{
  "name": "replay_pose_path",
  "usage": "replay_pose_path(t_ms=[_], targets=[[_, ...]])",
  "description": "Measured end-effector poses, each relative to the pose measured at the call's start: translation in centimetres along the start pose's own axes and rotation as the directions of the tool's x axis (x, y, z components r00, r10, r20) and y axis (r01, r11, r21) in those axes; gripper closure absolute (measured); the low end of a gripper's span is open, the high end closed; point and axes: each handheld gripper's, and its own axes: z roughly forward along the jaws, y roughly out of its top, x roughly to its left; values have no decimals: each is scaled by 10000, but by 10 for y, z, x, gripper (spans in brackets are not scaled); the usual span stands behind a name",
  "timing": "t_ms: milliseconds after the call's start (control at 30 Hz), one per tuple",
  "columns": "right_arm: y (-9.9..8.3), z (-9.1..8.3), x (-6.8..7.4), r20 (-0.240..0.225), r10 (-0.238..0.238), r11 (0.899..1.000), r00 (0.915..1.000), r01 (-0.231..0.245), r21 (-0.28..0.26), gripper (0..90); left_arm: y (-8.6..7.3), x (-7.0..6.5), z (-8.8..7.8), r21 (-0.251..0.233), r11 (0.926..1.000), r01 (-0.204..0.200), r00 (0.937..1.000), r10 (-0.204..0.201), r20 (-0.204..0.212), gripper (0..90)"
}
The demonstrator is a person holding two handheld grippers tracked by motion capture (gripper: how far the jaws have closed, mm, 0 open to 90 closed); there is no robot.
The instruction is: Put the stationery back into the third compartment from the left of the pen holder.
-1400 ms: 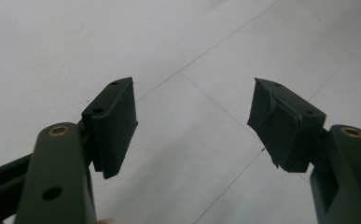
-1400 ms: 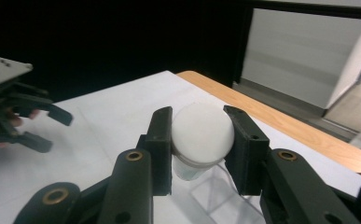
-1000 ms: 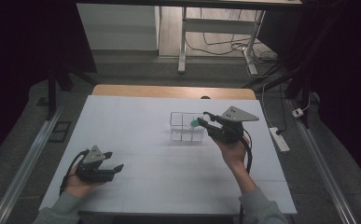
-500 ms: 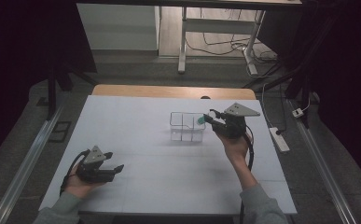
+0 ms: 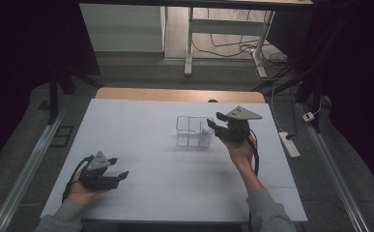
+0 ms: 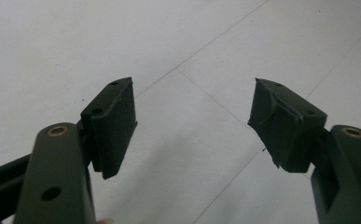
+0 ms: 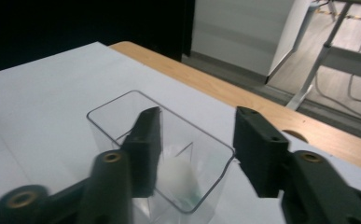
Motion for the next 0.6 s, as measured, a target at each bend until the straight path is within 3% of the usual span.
replay_pose_path(t_ms=[200,600], targets=[[1,-2,1,0,88,10000,10000,-88,-4,456,0,0,0,-22,10000,-7,10000,7,0,308],[-2,-8,0,-569,398,9986,9976,-378,369,447,1,1,1,-30,10000,7,10000,-7,20,308]])
